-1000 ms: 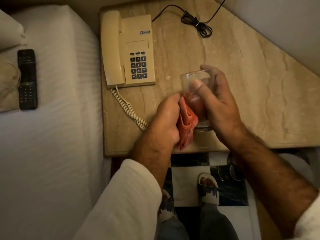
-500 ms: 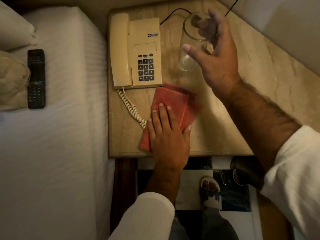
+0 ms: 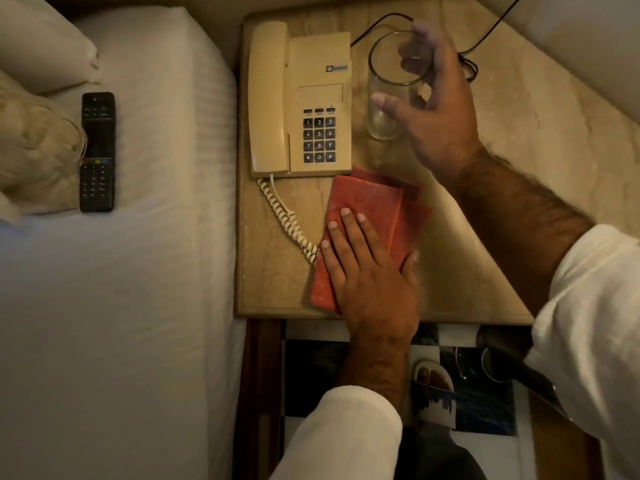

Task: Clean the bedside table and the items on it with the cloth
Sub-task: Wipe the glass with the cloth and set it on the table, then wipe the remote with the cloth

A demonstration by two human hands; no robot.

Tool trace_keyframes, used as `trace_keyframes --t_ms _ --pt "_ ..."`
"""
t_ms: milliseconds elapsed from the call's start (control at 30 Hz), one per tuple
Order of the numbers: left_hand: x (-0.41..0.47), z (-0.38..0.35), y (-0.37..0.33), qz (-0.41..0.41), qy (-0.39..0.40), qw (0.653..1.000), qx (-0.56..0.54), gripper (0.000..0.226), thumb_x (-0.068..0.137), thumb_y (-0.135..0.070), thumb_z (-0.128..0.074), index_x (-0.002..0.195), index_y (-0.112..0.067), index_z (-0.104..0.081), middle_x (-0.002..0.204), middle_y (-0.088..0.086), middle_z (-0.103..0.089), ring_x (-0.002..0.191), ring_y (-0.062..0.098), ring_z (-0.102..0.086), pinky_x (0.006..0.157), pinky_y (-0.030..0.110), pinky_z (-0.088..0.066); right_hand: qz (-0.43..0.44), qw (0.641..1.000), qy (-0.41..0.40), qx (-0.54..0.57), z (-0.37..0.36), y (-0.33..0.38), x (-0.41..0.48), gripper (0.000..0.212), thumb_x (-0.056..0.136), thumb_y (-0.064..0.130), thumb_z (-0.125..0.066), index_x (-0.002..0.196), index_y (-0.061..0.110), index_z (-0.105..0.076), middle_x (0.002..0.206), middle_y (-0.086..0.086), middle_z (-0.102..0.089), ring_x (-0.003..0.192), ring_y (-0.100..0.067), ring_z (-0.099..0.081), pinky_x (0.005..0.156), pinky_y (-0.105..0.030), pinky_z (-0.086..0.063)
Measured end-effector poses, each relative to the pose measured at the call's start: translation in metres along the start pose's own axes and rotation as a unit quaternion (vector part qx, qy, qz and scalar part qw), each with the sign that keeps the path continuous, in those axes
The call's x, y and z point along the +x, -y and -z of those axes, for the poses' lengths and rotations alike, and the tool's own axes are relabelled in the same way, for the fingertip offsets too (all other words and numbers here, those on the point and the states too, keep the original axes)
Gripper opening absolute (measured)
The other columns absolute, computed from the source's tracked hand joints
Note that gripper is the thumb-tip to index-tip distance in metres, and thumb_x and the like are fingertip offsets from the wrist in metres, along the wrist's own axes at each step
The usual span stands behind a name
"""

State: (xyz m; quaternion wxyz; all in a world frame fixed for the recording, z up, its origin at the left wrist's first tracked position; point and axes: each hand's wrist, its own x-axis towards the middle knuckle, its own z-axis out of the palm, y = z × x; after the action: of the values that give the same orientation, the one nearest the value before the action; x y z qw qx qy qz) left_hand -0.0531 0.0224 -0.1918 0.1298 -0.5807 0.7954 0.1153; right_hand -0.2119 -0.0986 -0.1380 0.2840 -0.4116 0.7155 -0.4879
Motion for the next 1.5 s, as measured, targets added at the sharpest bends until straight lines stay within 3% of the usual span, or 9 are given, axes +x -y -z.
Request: trace_keyframes --t_ms 167,300,467,567,700,933,1333,1400,1500 --pt "0.001 -0.003 -0.001 0.006 -0.005 1.000 0.004 0.096 0.104 -0.070 -0.020 0.166 -0.003 0.010 0.175 0.020 0.014 0.164 0.039 0.006 0.133 0.054 0.002 -0.007 0.999 0.032 -0.015 -0.006 -0.011 -0.005 0.097 0.091 0.028 -0.080 0.167 0.013 -0.021 0.157 -0.001 -0.049 0.147 -0.010 -0.046 0.119 -0.025 -0.042" --pt "0.000 -0.001 -0.002 0.001 0.003 1.000 0.008 0.096 0.105 -0.069 -0.020 0.165 -0.003 0.013 0.175 0.021 0.017 0.163 0.040 0.008 0.132 0.054 0.006 -0.047 0.988 0.030 -0.146 0.005 -0.042 -0.049 0.085 0.102 0.040 -0.066 0.168 0.015 -0.020 0.169 -0.003 -0.038 0.154 -0.013 -0.034 0.127 -0.039 -0.034" --pt "-0.001 0.002 -0.001 -0.006 0.000 1.000 -0.005 0.093 0.106 -0.066 -0.020 0.165 -0.002 0.016 0.174 0.021 0.020 0.163 0.040 0.012 0.132 0.054 0.007 -0.055 0.910 -0.017 -0.410 0.024 -0.080 -0.140 0.070 0.111 0.052 -0.030 0.167 0.012 -0.021 0.177 -0.010 -0.019 0.165 -0.027 -0.011 0.133 -0.055 -0.014" --pt "0.000 0.018 0.002 -0.011 -0.016 0.998 -0.058 0.087 0.107 -0.064 -0.022 0.168 -0.004 -0.007 0.177 0.019 -0.004 0.164 0.038 -0.006 0.133 0.055 -0.004 -0.036 0.881 -0.020 -0.470 0.027 -0.095 -0.155 0.073 0.110 0.054 -0.024 0.168 0.010 -0.018 0.177 -0.011 -0.015 0.166 -0.027 -0.009 0.133 -0.054 -0.012" --pt "0.032 0.057 0.079 0.060 -0.211 0.972 -0.086 0.070 0.105 -0.055 -0.035 0.158 -0.009 -0.043 0.160 0.022 -0.044 0.147 0.039 -0.044 0.119 0.055 -0.040 -0.037 0.882 -0.023 -0.470 0.022 -0.098 -0.155 0.074 0.109 0.057 -0.020 0.168 0.012 -0.016 0.178 -0.010 -0.013 0.166 -0.026 -0.008 0.133 -0.054 -0.010" --pt "0.117 0.096 0.263 0.317 -0.289 0.901 -0.069 0.062 0.103 -0.050 -0.055 0.147 -0.008 -0.046 0.153 0.018 -0.046 0.141 0.036 -0.047 0.115 0.045 -0.044 -0.029 0.883 -0.033 -0.468 0.022 -0.093 -0.155 0.073 0.109 0.052 -0.027 0.167 0.008 -0.021 0.176 -0.014 -0.018 0.165 -0.029 -0.013 0.133 -0.053 -0.011" --pt "0.127 0.098 0.279 0.330 -0.249 0.901 -0.129 0.057 0.111 -0.047 -0.037 0.162 -0.023 -0.033 0.152 0.026 -0.045 0.139 0.046 -0.045 0.112 0.057 -0.040 -0.027 0.905 -0.027 -0.424 0.024 -0.090 -0.155 0.067 0.108 0.045 -0.037 0.165 0.009 -0.031 0.175 -0.012 -0.025 0.164 -0.029 -0.017 0.133 -0.052 -0.010" --pt "0.110 0.107 0.260 0.306 -0.258 0.901 -0.166 0.054 0.111 -0.046 -0.034 0.161 -0.023 -0.036 0.149 0.027 -0.047 0.137 0.046 -0.047 0.111 0.056 -0.040 -0.046 0.942 -0.034 -0.331 0.029 -0.085 -0.154 0.059 0.107 0.036 -0.045 0.158 0.008 -0.044 0.170 -0.010 -0.037 0.161 -0.028 -0.026 0.133 -0.051 -0.013" --pt "0.067 0.111 0.206 0.217 -0.269 0.914 -0.211 0.051 0.111 -0.043 -0.035 0.159 -0.026 -0.042 0.139 0.029 -0.052 0.127 0.045 -0.051 0.103 0.048 -0.041 -0.091 0.979 -0.151 -0.097 0.034 -0.061 -0.151 0.035 0.108 0.020 -0.055 0.138 0.004 -0.064 0.138 -0.009 -0.065 0.131 -0.024 -0.060 0.115 -0.054 -0.046"
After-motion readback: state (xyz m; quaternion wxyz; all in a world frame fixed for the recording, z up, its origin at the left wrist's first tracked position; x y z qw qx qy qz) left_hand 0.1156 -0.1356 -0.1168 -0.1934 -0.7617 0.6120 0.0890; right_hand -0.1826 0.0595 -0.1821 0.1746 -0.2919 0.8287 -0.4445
